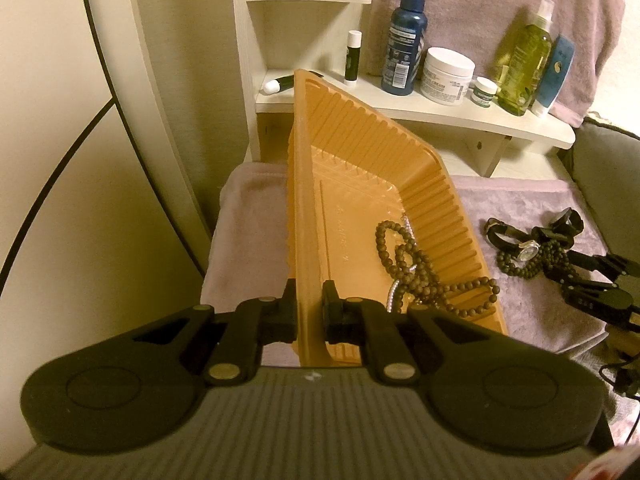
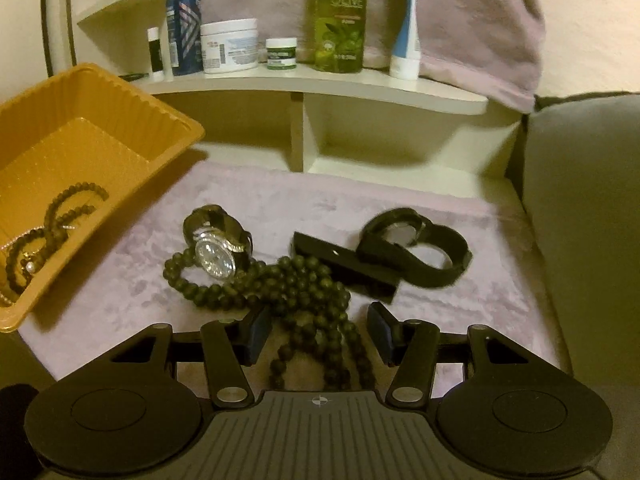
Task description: Organize jewelry
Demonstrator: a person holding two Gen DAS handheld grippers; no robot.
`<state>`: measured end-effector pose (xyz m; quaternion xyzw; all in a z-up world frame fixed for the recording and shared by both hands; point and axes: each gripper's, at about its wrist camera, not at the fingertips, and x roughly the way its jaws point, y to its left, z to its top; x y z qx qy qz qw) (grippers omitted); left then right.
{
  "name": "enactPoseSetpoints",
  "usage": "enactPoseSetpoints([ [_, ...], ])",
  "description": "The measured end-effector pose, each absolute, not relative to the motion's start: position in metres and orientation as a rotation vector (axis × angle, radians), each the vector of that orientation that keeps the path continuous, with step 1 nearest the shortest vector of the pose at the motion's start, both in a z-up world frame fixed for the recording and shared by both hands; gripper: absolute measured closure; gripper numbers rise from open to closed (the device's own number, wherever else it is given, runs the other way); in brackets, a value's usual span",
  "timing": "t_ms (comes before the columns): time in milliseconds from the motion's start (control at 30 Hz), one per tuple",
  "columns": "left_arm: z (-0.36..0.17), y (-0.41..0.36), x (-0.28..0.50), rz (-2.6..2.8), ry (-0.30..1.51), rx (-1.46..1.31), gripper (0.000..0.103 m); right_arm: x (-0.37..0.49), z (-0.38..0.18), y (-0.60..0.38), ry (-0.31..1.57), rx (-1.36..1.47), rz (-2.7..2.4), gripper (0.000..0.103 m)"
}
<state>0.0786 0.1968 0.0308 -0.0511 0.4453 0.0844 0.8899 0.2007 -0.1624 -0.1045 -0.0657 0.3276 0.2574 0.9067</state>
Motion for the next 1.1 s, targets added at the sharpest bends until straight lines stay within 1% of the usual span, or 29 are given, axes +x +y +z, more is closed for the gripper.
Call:
enactPoseSetpoints([
  [133,0.030,0.197,0.078,0.176,0.925,-0.106,0.093,0.203,-0.106,-0.160,0.672,-0.131,0.539,0.051],
  [167,0.030,0.197,0.078,0.176,0.925,-0.107,0.093,0.202,-0.105,-0.160,0.676,-0.127,0.547,0.059],
  [200,0.030,0.197,0.077,0.176,0.924,-0.108,0.093,0.201,-0.104,-0.159,0.680,-0.128,0.547,0.063],
  [267,0.030,0.197,0.078,0.177,0.924,-0.107,0.093,0.198,-0.103,-0.157,0.685,-0.136,0.543,0.078],
  [300,0.030,0.197,0.077,0.177,0.924,-0.106,0.093,0.196,-0.102,-0.157,0.689,-0.127,0.547,0.082],
  [333,0.030,0.197,0.078,0.177,0.924,-0.107,0.093,0.194,-0.102,-0.157,0.691,-0.124,0.547,0.088],
  [433,0.030,0.197,0.077,0.176,0.924,-0.106,0.093,0.188,-0.099,-0.158,0.690,-0.106,0.554,0.088],
  [500,0.031,0.197,0.077,0.176,0.924,-0.107,0.093,0.182,-0.096,-0.159,0.671,-0.100,0.558,0.091],
  [533,0.031,0.197,0.078,0.177,0.924,-0.108,0.093,0.179,-0.093,-0.160,0.662,-0.094,0.558,0.096],
  [767,0.031,0.197,0.078,0.177,0.922,-0.108,0.093,0.162,-0.064,-0.163,0.560,-0.094,0.562,0.096],
  [1100,0.031,0.195,0.078,0.179,0.917,-0.111,0.093,0.151,-0.005,-0.166,0.374,-0.119,0.574,0.096],
])
